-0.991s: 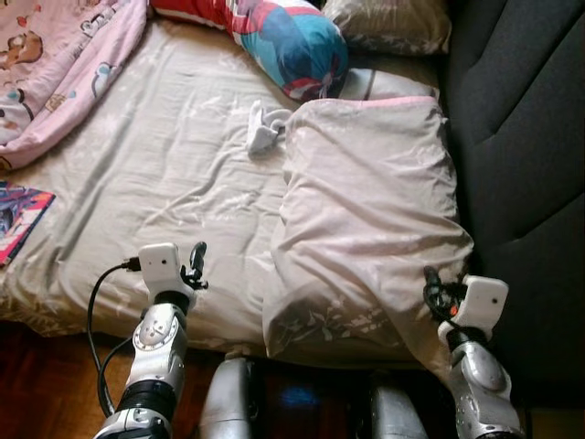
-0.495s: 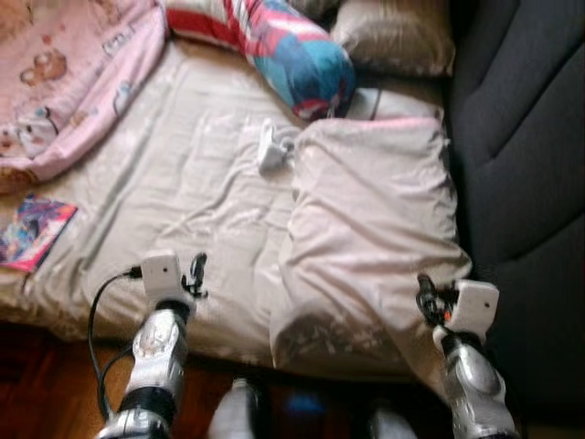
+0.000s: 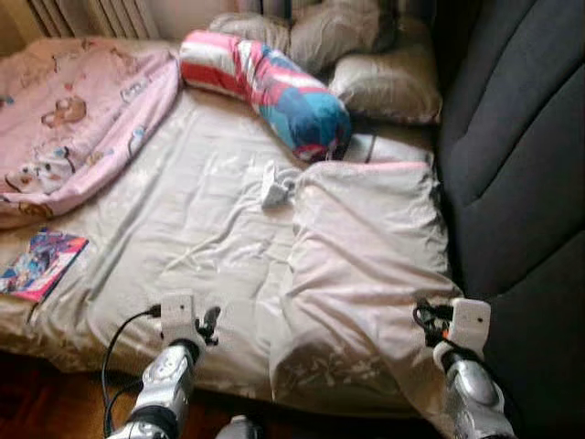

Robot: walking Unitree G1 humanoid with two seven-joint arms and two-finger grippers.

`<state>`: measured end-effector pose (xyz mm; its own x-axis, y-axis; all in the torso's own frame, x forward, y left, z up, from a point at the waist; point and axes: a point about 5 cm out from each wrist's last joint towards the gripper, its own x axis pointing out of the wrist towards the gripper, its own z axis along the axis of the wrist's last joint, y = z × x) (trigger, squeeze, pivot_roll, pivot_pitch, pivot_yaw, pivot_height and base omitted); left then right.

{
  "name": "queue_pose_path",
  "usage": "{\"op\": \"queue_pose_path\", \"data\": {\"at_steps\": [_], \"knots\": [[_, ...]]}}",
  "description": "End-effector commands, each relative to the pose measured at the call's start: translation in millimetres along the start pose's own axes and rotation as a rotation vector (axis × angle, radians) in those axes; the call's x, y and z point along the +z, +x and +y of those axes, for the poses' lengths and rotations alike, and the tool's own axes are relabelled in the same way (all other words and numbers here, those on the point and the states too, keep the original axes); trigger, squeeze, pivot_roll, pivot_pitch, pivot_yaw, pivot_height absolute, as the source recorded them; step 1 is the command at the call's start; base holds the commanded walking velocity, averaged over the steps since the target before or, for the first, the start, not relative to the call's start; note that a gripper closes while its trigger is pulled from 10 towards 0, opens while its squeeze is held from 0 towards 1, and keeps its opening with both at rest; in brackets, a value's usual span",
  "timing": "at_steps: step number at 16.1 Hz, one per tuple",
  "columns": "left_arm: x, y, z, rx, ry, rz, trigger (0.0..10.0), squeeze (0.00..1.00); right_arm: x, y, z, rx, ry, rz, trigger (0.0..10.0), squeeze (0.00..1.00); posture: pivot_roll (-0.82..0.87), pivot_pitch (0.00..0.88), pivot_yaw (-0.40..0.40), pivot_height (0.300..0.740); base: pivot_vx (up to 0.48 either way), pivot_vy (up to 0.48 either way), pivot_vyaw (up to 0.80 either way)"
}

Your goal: Clean up the room

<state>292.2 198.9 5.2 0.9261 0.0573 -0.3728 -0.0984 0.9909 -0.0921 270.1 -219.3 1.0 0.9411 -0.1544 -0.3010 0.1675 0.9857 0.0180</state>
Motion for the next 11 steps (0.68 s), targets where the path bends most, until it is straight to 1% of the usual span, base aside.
{"op": "queue_pose_path", "data": {"at_steps": [1, 3, 4, 5, 6, 8, 10, 11], "knots": [[-19, -7.7, 9.8, 0.028, 0.024, 0.084, 10.0, 0.0, -17, -6.8, -5.1, -0.017, 0.008, 0.084, 10.0, 0.0, 0.02, 0.095, 0.015, 0.74, 0.0, 0.0, 0.0], [-32, -12.7, 14.0, 0.038, 0.046, 0.158, 10.0, 0.0, -38, -16.3, -8.8, -0.028, -0.004, 0.191, 10.0, 0.0, 0.03, 0.108, 0.012, 0.74, 0.0, 0.0, 0.0], [-36, -14.4, 14.8, 0.041, 0.047, 0.181, 10.0, 0.0, -44, -19.2, -9.4, -0.033, -0.011, 0.218, 10.0, 0.0, 0.03, 0.111, 0.013, 0.74, 0.0, 0.0, 0.0], [-44, -17.5, 15.1, 0.038, 0.049, 0.225, 10.0, 0.0, -52, -24.1, -11.0, -0.044, -0.012, 0.26, 10.0, 0.0, 0.02, 0.108, 0.013, 0.74, 0.0, 0.0, 0.0], [-53, -21.7, 12.3, 0.01, 0.066, 0.272, 10.0, 0.0, -63, -31.7, -14.0, -0.068, 0.0, 0.316, 10.0, 0.0, 0.02, 0.113, 0.015, 0.74, 0.0, 0.0, 0.0], [-62, -26.4, 12.9, 0.015, 0.082, 0.308, 10.0, 0.0, -76, -40.7, -15.3, -0.088, 0.005, 0.39, 10.0, 0.0, 0.03, 0.13, 0.018, 0.74, 0.0, 0.0, 0.0], [-63, -27.0, 14.8, 0.028, 0.1, 0.333, 10.0, 0.0, -81, -41.5, -9.1, -0.096, 0.02, 0.43, 10.0, 0.0, 0.01, 0.155, 0.017, 0.74, 0.0, 0.0, 0.0], [-61, -25.4, 13.8, 0.031, 0.092, 0.326, 10.0, 0.0, -80, -39.9, -3.2, -0.07, 0.014, 0.426, 10.0, 0.0, 0.03, 0.186, 0.011, 0.74, 0.0, 0.0, 0.0]]}}
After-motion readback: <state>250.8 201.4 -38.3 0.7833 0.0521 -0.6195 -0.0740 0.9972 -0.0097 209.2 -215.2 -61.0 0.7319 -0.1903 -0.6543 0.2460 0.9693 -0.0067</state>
